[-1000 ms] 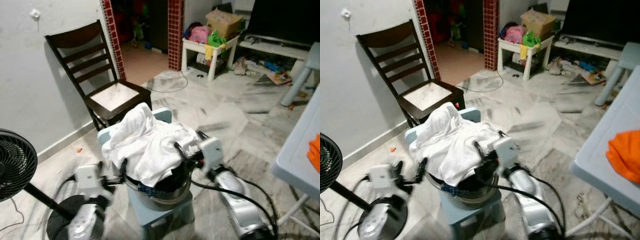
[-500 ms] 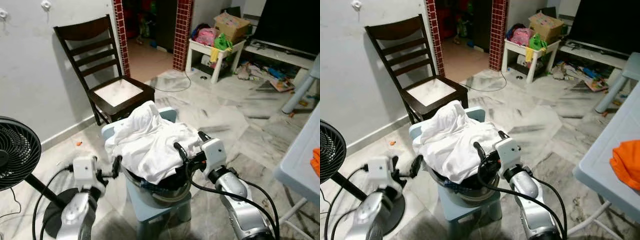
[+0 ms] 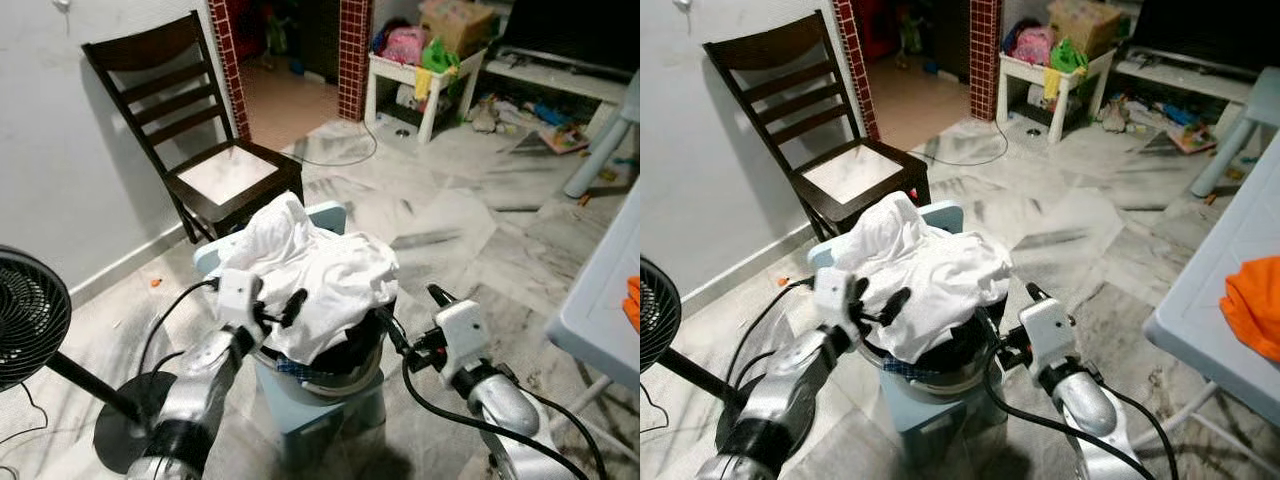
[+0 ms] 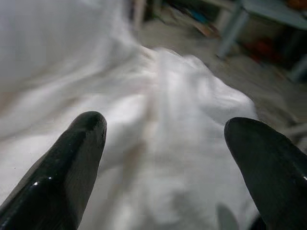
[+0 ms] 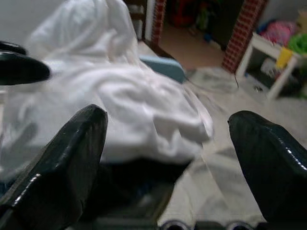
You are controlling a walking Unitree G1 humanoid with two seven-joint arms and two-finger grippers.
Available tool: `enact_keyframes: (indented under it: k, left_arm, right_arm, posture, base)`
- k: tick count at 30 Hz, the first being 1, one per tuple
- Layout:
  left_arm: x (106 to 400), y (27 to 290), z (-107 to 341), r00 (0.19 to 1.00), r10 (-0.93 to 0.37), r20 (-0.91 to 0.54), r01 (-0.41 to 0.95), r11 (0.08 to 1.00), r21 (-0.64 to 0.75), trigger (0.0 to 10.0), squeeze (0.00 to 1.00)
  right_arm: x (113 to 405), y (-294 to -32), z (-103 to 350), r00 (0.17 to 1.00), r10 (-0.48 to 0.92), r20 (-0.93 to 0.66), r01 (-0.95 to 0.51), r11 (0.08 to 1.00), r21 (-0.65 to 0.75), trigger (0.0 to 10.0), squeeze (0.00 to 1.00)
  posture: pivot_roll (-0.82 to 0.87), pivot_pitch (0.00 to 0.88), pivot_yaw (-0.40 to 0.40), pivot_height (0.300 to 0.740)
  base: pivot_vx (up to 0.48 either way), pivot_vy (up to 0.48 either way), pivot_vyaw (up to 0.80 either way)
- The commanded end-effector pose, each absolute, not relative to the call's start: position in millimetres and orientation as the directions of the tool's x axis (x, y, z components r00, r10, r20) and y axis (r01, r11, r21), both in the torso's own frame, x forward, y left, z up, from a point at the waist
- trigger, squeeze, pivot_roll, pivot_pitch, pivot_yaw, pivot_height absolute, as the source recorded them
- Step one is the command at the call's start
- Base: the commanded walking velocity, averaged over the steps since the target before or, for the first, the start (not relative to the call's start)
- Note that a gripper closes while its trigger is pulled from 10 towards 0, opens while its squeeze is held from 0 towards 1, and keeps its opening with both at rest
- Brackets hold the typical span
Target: Hang hanger
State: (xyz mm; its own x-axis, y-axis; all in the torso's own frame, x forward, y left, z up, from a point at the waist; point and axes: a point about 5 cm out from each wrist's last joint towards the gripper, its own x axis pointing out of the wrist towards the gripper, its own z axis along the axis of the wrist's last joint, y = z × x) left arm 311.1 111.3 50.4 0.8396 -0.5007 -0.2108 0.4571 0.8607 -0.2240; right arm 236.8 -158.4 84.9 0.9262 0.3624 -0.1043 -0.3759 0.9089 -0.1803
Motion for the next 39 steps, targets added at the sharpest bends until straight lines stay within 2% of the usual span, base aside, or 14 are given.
enact_keyframes:
  k: [1, 5, 6, 7, 21, 27, 31, 39]
  left_arm:
    - [310.9, 111.0, 43.3, 0.816, -0.518, -0.256, 0.472, 0.854, -0.219, 10.0, 0.00]
    - [313.9, 110.9, 39.0, 0.796, -0.527, -0.299, 0.482, 0.850, -0.215, 9.8, 0.00]
    - [314.5, 111.0, 37.8, 0.788, -0.533, -0.307, 0.488, 0.846, -0.215, 4.4, 0.00]
    - [315.2, 110.9, 35.9, 0.773, -0.549, -0.318, 0.503, 0.835, -0.222, 0.0, 0.00]
    - [309.0, 115.3, 26.0, 0.772, -0.547, -0.323, 0.498, 0.837, -0.226, 0.0, 0.00]
    - [305.3, 104.9, 34.1, 0.794, -0.572, -0.205, 0.534, 0.818, -0.215, 0.0, 0.00]
    - [298.3, 98.9, 32.3, 0.790, -0.586, -0.179, 0.551, 0.807, -0.212, 0.0, 0.00]
    - [270.6, 99.2, 31.7, 0.802, -0.589, -0.094, 0.574, 0.806, -0.145, 0.0, 0.00]
  right_arm:
    - [233.3, -158.8, 94.6, 0.931, 0.355, -0.081, -0.364, 0.912, -0.187, 10.0, 0.00]
    - [225.4, -161.5, 99.0, 0.934, 0.347, -0.086, -0.358, 0.912, -0.202, 10.0, 0.00]
    - [223.2, -162.3, 100.2, 0.934, 0.345, -0.090, -0.357, 0.912, -0.205, 10.0, 0.00]
    - [219.6, -163.8, 101.8, 0.935, 0.341, -0.100, -0.355, 0.911, -0.209, 10.0, 0.00]
    - [220.9, -158.9, 99.7, 0.931, 0.342, -0.130, -0.362, 0.911, -0.197, 10.0, 0.00]
    - [228.8, -154.5, 99.0, 0.922, 0.366, -0.128, -0.385, 0.902, -0.194, 10.0, 0.00]
    - [233.4, -153.2, 99.7, 0.920, 0.371, -0.124, -0.389, 0.900, -0.195, 10.0, 0.00]
    - [240.9, -149.5, 99.9, 0.913, 0.392, -0.114, -0.408, 0.892, -0.197, 10.0, 0.00]
  posture:
    - [-0.21, 0.128, 0.090, 0.740]
    - [-0.24, 0.146, 0.096, 0.740]
    - [-0.25, 0.149, 0.097, 0.740]
    - [-0.25, 0.156, 0.100, 0.740]
    - [-0.21, 0.148, 0.097, 0.740]
    - [-0.18, 0.136, 0.082, 0.740]
    - [-0.17, 0.129, 0.074, 0.740]
    - [-0.15, 0.114, 0.057, 0.740]
  base:
    - [0.000, 0.000, 0.00]
    - [0.000, 0.000, 0.00]
    - [0.000, 0.000, 0.00]
    - [0.000, 0.000, 0.00]
    - [0.000, 0.000, 0.00]
    - [0.000, 0.000, 0.00]
    - [0.000, 0.000, 0.00]
    - [0.000, 0.000, 0.00]
